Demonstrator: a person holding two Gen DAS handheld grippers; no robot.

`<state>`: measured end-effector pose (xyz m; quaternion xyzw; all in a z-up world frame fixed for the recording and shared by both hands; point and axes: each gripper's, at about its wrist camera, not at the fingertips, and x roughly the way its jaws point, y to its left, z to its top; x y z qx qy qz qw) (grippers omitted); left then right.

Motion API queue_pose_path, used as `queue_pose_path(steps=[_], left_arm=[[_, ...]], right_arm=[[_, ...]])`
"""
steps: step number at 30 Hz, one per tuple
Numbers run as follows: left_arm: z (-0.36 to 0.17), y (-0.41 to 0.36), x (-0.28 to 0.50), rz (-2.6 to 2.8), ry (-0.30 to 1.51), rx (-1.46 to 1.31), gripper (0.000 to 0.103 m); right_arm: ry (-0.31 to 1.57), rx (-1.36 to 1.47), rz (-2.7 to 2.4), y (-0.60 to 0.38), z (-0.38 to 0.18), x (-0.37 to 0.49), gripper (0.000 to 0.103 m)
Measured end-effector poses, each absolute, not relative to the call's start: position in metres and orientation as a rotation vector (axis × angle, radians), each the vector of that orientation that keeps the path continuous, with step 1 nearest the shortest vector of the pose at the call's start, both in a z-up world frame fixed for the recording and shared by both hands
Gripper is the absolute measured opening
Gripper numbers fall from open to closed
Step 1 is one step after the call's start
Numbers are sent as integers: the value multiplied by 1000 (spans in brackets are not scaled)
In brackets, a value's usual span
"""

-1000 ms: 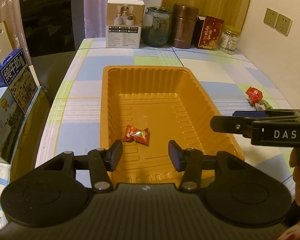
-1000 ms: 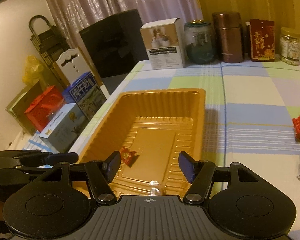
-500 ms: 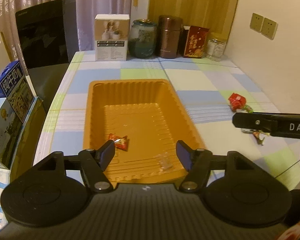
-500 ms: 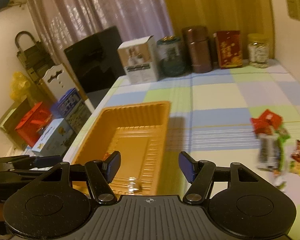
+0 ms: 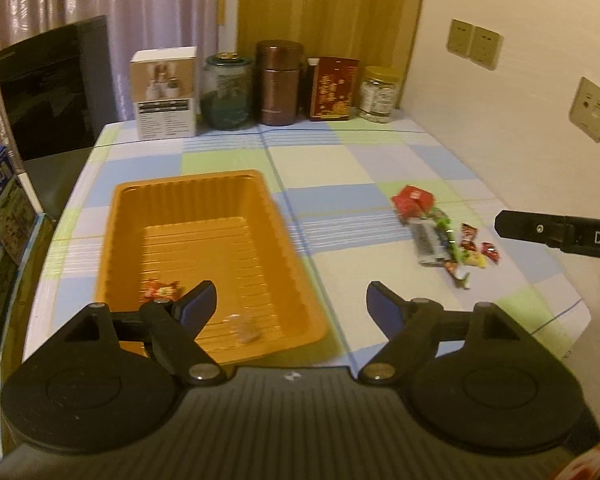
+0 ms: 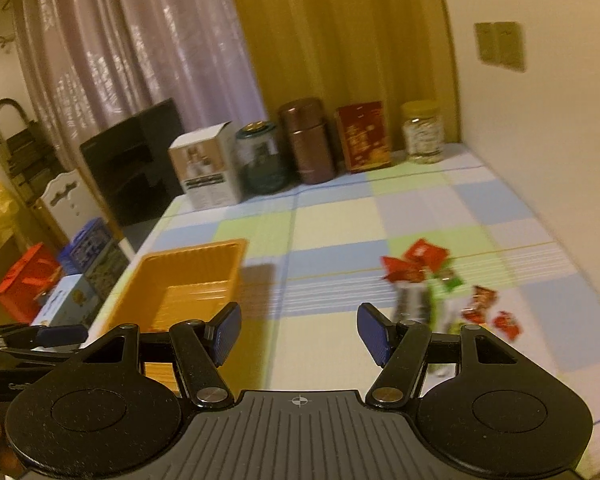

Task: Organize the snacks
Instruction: 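Move both tools back toward the snack pile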

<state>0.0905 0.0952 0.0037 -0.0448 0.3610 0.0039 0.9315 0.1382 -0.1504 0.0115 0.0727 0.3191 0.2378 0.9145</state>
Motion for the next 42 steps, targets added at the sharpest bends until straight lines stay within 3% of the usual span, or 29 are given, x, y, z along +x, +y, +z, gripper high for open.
queue_pose_path(steps=[21,42], left_arm=[[-19,6,136,-121,754,-71,87],[-67,-42,201,-177,799,-16,87]], right_arm=[[714,198,280,-264,-32,153,68],[821,106,219,-282,-90,213,68]])
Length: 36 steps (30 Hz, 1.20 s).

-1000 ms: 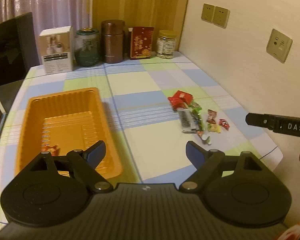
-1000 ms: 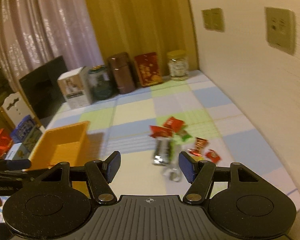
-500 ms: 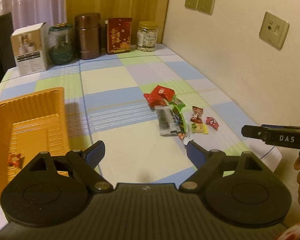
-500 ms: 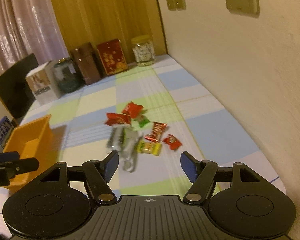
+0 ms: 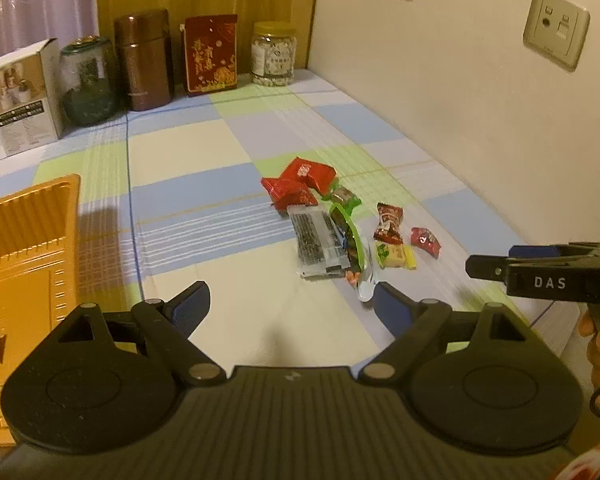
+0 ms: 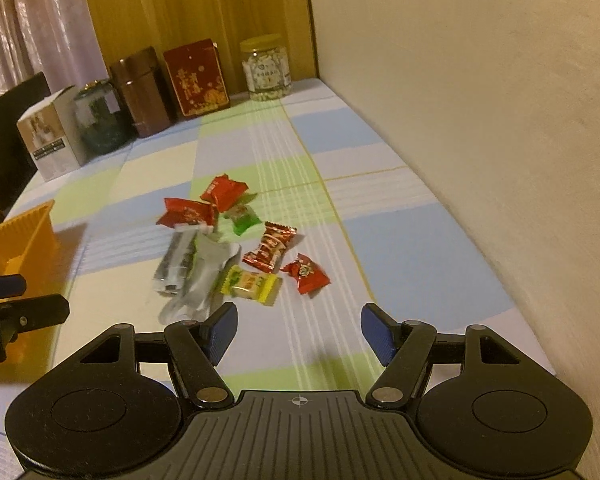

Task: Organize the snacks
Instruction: 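Move both tools back toward the snack pile, then grasp the clear seaweed packet with the left tool while the right tool grasps a red candy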

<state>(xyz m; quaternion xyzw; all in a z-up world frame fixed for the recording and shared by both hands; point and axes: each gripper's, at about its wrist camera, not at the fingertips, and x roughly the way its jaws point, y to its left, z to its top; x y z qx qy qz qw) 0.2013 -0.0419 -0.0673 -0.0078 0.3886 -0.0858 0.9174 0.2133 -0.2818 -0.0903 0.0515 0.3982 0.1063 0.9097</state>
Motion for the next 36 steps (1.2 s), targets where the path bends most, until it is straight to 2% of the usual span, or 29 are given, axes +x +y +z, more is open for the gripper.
queue_pose_path(steps=[19,24,25,27,34,36], left_arm=[[-95,-48,233,-179,862,-30,86],[-101,-46,240,-181,869,-40,83],[-103,-46,242,-178,869,-41,83],[-107,-45,245,-175,870,-48,81],[-116,-40,253,-177,874,-69,79],[-118,-39,256,-180,872,-77,77]], right_arm=[[834,61,245,-283,-121,252,68],[801,25,287,-287,-133,257,68],[798,16,291,-288,-135,259,67],[794,2,309,-288,-140,263,56],[759,-53,368,-279,-151,277,46],[754,-58,370,-276,-154,281,39]])
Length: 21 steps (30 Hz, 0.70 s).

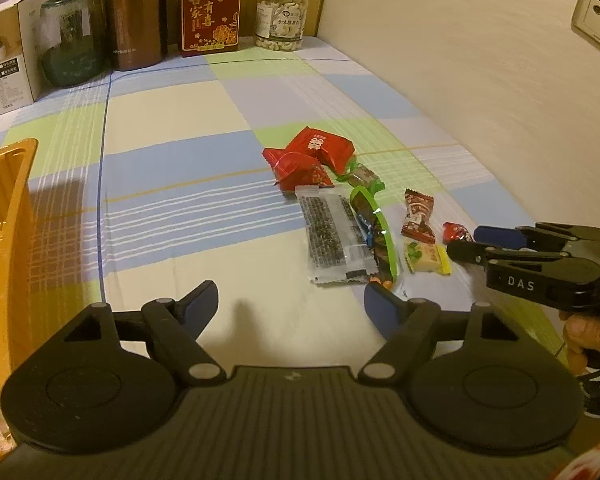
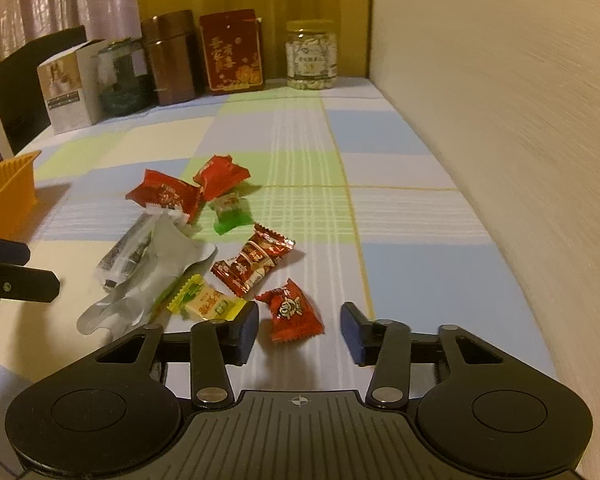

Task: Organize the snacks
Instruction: 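Grasp the clear seaweed packet with the left tool while the right tool grasps a red candy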

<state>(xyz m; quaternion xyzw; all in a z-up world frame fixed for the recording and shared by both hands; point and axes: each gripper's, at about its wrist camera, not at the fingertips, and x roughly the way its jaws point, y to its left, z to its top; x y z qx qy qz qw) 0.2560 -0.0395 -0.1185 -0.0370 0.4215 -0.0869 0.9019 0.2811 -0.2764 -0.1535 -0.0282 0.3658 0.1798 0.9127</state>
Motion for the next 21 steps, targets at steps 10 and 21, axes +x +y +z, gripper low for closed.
queue_pose_path(steps=[10,21], left_arm=[[-127,-54,283,-217,851,-87,65],[-142,-71,307,-244,858,-58,38]], right_arm=[[748,-44,364,-273,-152,280,20],[753,10,344,-275,-150,268,20]])
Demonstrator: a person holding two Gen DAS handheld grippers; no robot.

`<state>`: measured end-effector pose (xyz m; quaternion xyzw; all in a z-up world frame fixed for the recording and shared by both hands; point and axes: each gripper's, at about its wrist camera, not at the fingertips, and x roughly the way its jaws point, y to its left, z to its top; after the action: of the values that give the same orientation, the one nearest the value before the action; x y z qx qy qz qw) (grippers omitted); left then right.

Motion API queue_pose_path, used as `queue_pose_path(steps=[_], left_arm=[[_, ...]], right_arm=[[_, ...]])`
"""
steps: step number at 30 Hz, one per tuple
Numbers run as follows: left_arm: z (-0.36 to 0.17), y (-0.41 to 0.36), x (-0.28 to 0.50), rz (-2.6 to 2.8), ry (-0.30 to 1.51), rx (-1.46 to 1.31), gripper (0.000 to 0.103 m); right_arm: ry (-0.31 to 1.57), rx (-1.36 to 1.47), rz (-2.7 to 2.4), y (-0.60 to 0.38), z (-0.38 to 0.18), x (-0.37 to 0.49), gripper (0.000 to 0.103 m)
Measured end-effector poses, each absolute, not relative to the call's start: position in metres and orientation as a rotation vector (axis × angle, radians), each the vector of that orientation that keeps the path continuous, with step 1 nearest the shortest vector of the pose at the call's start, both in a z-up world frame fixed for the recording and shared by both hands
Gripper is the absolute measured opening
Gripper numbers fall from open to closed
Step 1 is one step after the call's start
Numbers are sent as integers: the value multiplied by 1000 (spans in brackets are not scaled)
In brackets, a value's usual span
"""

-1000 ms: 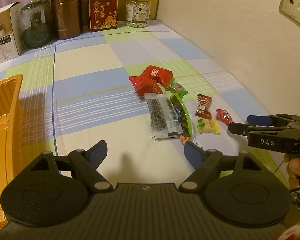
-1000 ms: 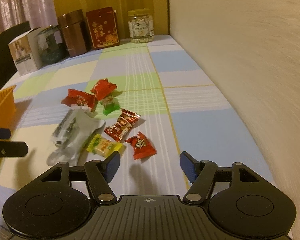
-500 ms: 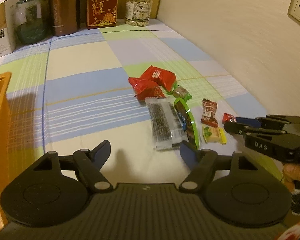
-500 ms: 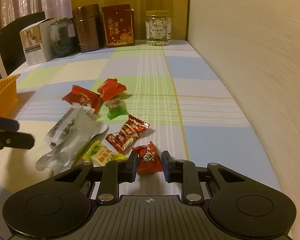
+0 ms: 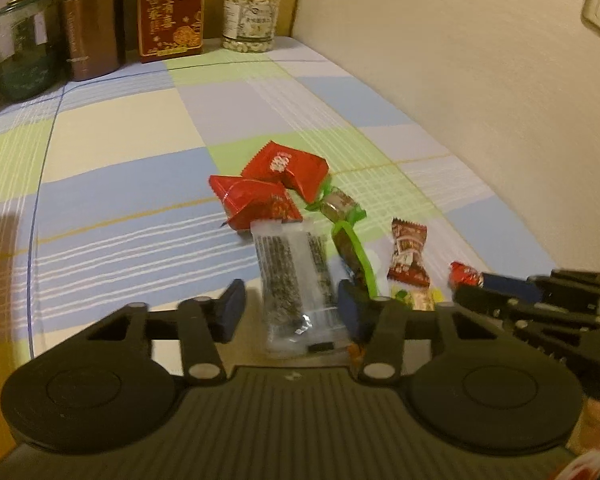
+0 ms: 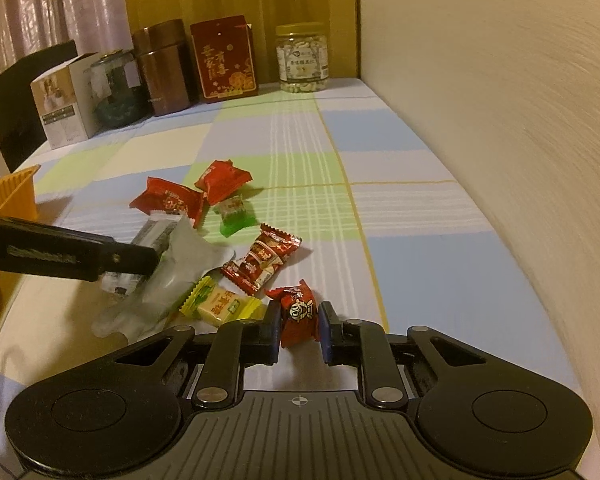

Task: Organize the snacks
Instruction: 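Grasp the clear seaweed packet with the left tool while the right tool grasps a red candy, then lift both held snacks and carry them toward the orange tray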

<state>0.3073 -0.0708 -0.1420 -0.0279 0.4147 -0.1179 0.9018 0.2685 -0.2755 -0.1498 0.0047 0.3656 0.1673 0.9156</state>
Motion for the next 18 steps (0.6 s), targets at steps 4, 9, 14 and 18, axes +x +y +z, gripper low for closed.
queue_pose_path(steps=[4,9,14,18], left_arm=[[-141,-64,295,-244,867,-28,36],[-136,-48,260,-241,893,4,36],[-139,-36,234,-239,893,1,39],[-142,-36,234,-235,876,14,44]], right_arm=[[751,17,354,-274,-146,263,20],[746,38,371,-269,-139,245,20],[744,8,390,-257,-139,227,20],[763,-12,393,-251,-146,224,20]])
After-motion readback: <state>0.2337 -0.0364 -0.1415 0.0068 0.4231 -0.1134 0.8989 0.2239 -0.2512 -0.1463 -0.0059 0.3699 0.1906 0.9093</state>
